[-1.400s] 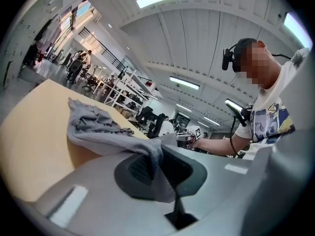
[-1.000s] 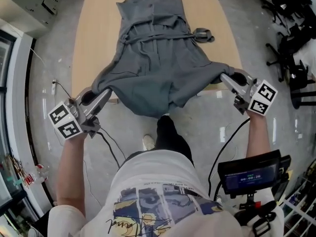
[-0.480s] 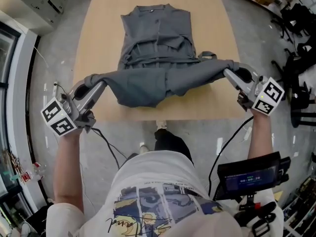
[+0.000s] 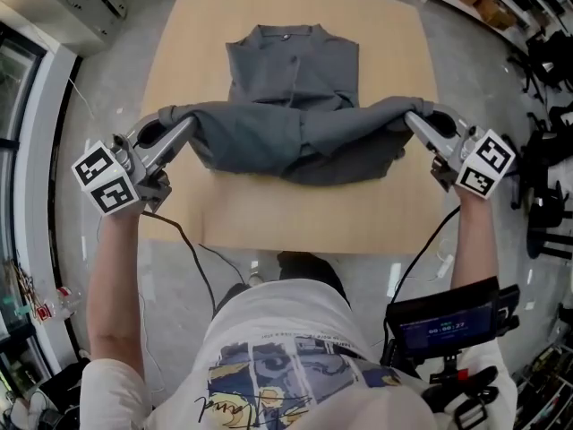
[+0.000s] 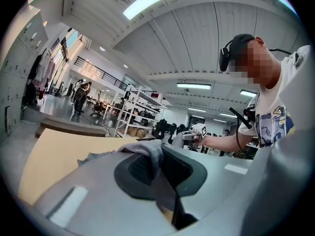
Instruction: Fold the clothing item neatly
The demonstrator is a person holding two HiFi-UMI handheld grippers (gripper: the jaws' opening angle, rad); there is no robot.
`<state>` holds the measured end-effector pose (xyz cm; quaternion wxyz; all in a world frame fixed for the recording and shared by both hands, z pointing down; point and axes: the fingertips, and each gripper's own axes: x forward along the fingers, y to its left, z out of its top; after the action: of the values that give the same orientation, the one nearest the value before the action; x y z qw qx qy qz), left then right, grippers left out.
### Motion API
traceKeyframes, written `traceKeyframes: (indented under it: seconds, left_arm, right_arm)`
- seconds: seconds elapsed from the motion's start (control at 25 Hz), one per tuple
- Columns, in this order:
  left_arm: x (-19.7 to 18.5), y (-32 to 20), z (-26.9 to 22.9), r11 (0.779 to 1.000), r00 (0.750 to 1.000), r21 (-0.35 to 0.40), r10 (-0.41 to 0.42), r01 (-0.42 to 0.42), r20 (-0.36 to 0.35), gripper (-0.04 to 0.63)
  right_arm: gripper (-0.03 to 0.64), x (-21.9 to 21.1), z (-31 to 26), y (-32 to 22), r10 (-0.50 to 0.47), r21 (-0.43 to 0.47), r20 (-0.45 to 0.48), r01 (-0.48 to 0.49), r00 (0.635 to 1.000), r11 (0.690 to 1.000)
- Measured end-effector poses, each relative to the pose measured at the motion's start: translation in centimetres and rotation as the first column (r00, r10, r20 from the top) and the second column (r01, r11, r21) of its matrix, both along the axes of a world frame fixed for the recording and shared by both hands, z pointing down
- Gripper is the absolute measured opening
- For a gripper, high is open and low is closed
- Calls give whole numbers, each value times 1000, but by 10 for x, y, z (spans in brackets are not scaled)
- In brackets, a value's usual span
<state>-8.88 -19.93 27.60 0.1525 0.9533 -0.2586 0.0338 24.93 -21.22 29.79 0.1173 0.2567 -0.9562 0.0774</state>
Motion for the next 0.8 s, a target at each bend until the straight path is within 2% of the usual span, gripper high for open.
traceKeyframes:
  seconds: [0.32,0.52,0.8]
  left_arm:
    - [10,-71,18,1000,998,-11,-23,23,55,23]
    - [14,-109,30,999,998,-26,-35,36,61,23]
    - [16,-166,53,996,995,-40,-74,77,71,23]
  right_arm:
    - [15,8,23,-76,10,-20,-8,-10,1000,1000]
    - [15,13,38,-116,29,-33,-9,-29,1000,999]
    - [15,26,68,-174,111,-55,-30,-113,993,992]
